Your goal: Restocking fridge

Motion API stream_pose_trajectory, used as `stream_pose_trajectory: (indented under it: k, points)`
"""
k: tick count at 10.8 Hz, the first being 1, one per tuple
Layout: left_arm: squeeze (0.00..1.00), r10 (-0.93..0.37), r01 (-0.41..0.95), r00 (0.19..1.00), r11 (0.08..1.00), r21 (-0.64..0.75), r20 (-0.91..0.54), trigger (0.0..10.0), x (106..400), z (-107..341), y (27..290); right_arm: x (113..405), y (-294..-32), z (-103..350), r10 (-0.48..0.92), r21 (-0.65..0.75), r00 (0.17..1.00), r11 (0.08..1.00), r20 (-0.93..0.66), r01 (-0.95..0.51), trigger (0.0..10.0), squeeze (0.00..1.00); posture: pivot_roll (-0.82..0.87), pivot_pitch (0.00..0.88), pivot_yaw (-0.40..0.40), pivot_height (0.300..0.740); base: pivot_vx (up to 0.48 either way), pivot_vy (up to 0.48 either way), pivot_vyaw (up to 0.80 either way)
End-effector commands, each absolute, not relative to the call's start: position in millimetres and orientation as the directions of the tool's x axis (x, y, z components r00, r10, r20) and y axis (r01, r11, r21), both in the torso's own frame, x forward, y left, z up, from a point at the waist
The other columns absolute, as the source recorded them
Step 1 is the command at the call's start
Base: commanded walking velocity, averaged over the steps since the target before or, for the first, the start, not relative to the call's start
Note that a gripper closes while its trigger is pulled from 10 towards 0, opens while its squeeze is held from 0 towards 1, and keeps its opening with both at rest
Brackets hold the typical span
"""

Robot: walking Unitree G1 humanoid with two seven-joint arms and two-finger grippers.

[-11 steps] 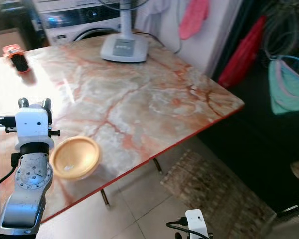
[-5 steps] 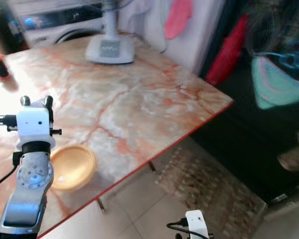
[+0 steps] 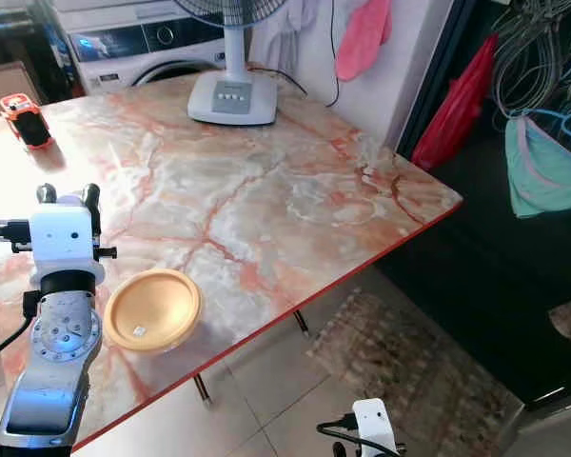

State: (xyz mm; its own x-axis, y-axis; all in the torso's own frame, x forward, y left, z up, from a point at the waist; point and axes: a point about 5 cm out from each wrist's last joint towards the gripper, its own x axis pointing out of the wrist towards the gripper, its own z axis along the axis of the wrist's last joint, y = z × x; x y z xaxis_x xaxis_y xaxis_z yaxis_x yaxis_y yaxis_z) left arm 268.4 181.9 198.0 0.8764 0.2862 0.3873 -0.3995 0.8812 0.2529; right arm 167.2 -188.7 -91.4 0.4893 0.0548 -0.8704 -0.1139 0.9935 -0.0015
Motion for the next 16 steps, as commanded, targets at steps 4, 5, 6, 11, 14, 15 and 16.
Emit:
stream_pose_trajectory:
  k: [4, 5, 6, 11, 14, 15, 16]
  points:
    - [0.00, 0.275, -0.402, 0.867, 0.879, 0.257, 0.416, 10.0, 268.8, 202.7, 180.7, 165.0, -190.3, -92.2, 0.048, 0.001, 0.487, 0.995, -0.872, -0.096, 10.0, 0.00, 0.10, 0.030, -0.046, 0.740, 0.000, 0.000, 0.00]
    - [0.00, 0.274, -0.401, 0.867, 0.880, 0.256, 0.417, 10.0, 272.0, 202.9, 180.4, 166.9, -189.5, -91.5, 0.047, 0.002, 0.491, 0.996, -0.870, -0.093, 10.0, 0.00, 0.10, 0.021, -0.043, 0.740, 0.000, 0.000, 0.00]
    - [0.00, 0.272, -0.399, 0.867, 0.881, 0.254, 0.417, 10.0, 273.8, 203.2, 179.5, 168.8, -188.9, -90.8, 0.046, 0.003, 0.497, 0.996, -0.866, -0.088, 10.0, 0.00, 0.10, 0.013, -0.042, 0.740, 0.000, 0.259, 0.00]
    - [0.00, 0.253, -0.387, 0.863, 0.887, 0.251, 0.438, 10.0, 279.7, 208.4, 178.5, 172.3, -186.6, -89.6, 0.038, 0.006, 0.507, 0.998, -0.861, -0.064, 10.0, 0.00, 0.09, 0.000, -0.024, 0.740, 0.000, 0.277, 0.00]
    - [0.00, 0.241, -0.377, 0.864, 0.892, 0.250, 0.443, 10.0, 284.1, 210.6, 175.3, 171.2, -188.2, -90.1, 0.021, 0.001, 0.504, 0.999, -0.864, -0.041, 10.0, 0.00, 0.07, 0.000, -0.013, 0.740, 0.000, 0.274, 0.00]
    - [0.00, 0.238, -0.370, 0.868, 0.895, 0.248, 0.436, 10.0, 285.0, 208.0, 174.3, 170.5, -189.3, -90.3, 0.015, -0.001, 0.503, 0.999, -0.864, -0.032, 10.0, 0.00, 0.07, 0.000, -0.016, 0.740, 0.000, 0.000, 0.00]
    - [0.00, 0.240, -0.372, 0.867, 0.895, 0.245, 0.438, 10.0, 285.1, 207.9, 175.0, 170.3, -189.9, -90.3, 0.013, -0.003, 0.502, 0.999, -0.865, -0.032, 10.0, 0.00, 0.07, 0.000, -0.018, 0.740, 0.000, 0.000, 0.00]
